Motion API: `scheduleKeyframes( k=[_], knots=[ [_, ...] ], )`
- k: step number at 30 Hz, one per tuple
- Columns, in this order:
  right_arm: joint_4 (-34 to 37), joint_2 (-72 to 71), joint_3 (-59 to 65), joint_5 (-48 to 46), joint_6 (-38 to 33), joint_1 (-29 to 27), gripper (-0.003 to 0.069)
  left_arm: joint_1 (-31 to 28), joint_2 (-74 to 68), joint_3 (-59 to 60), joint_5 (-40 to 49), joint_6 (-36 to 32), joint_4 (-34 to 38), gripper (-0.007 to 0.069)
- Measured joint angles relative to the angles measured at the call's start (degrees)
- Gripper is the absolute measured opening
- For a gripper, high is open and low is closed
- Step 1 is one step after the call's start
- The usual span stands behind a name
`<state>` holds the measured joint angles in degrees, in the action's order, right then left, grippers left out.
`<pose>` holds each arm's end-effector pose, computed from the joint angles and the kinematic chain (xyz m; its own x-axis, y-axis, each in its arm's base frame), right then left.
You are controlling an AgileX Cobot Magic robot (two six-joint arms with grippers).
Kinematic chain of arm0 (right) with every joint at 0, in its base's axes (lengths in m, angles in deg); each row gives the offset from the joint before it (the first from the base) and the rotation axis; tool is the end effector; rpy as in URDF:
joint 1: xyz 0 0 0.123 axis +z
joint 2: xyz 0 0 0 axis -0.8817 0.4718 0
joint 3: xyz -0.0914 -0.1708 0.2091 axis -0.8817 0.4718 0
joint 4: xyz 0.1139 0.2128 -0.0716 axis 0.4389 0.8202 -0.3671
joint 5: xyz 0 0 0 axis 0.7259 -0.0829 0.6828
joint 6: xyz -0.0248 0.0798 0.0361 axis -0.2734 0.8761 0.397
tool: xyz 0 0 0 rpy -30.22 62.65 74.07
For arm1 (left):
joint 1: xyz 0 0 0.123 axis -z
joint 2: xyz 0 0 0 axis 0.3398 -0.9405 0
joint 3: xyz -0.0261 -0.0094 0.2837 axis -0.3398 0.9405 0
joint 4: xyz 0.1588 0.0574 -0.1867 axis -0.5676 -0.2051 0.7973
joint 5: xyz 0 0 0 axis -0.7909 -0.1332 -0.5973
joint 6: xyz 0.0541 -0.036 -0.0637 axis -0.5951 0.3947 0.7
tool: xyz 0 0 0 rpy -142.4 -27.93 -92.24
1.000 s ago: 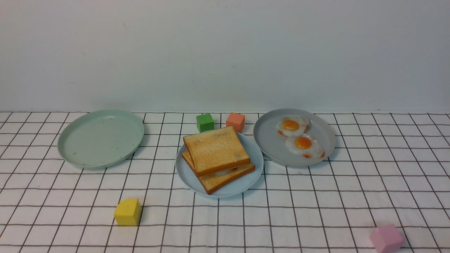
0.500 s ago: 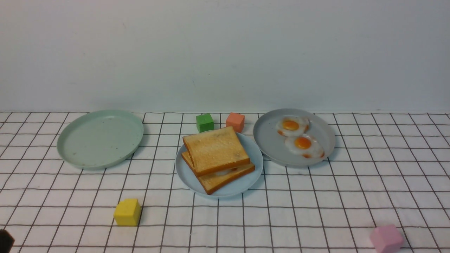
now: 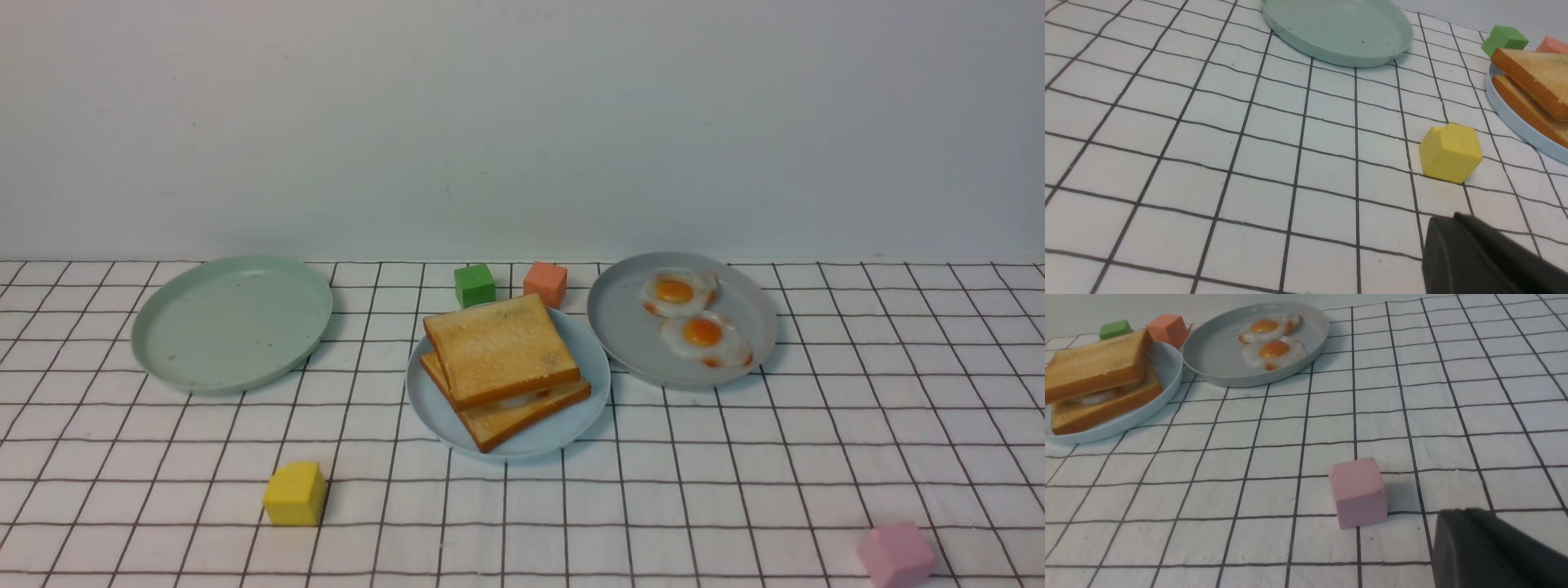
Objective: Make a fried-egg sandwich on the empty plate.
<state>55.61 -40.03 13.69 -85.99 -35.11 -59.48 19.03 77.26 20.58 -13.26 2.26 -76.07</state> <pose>0.0515 0.0073 0.1734 -0.3154 0.0931 -0.9444 -0.0620 0.9910 0.1184 0.0523 -0.0025 0.1685 -0.3075 -0.2678 -0.9131 -0.0623 0.9632 -0.2615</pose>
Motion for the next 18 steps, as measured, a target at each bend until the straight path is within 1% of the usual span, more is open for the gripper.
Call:
scheduleKeyframes(
  k=[18],
  knots=[
    [0.0,0.0,0.01,0.0,0.0,0.0,0.0048,0.0,0.0,0.0,0.05,-0.06,0.0,-0.0013]
  ],
)
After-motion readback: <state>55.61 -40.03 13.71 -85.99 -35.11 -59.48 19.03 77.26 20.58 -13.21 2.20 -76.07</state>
